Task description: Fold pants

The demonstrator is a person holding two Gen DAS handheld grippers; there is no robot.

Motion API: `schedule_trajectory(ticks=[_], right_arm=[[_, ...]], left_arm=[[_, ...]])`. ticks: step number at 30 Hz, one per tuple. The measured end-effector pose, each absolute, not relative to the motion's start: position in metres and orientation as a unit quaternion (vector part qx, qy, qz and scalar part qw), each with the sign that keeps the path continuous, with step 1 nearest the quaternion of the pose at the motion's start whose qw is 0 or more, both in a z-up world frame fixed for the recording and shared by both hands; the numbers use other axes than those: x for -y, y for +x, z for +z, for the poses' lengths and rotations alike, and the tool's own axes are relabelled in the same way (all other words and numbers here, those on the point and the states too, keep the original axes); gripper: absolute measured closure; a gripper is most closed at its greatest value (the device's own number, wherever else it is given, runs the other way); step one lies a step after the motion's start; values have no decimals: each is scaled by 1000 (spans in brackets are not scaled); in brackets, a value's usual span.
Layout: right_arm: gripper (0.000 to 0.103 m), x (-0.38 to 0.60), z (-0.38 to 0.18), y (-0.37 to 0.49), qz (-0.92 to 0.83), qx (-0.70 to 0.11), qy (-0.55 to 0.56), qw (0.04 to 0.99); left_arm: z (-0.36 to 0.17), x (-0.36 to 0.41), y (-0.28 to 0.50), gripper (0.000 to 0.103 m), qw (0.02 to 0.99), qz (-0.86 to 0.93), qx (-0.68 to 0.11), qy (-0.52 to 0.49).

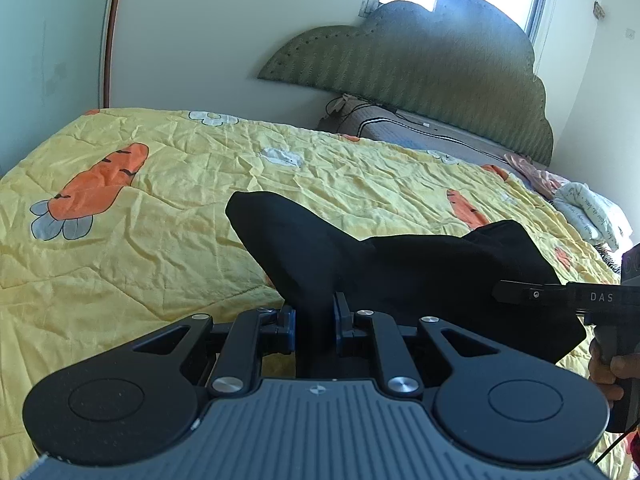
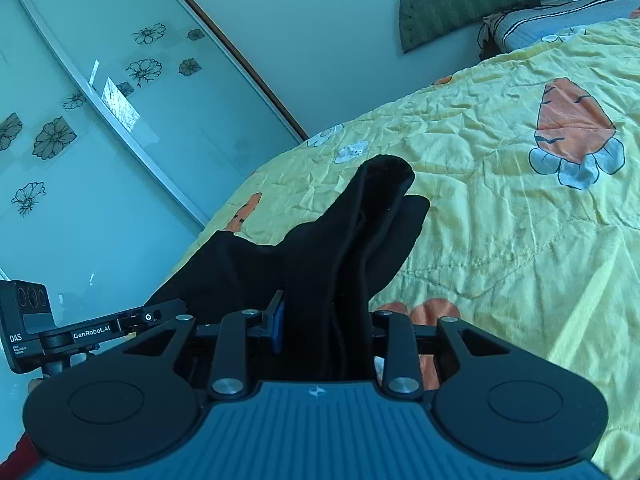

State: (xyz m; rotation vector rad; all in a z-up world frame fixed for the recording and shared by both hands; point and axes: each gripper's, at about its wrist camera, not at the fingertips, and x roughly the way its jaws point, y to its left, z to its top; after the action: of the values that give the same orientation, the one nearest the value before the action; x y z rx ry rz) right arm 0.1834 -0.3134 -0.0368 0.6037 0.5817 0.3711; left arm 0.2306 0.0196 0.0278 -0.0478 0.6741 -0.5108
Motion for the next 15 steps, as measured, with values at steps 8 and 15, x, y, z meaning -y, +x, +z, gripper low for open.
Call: schedule_trajectory(ticks=[8,15], right_arm=[[72,313,-45,208,161,-296,279,899],[67,317,-61,212,142,-316,288,893]], left_arm=[[12,-18,250,86,907,-230,-351,-26],[1,-22,253,86,901,-216,-373,-50]])
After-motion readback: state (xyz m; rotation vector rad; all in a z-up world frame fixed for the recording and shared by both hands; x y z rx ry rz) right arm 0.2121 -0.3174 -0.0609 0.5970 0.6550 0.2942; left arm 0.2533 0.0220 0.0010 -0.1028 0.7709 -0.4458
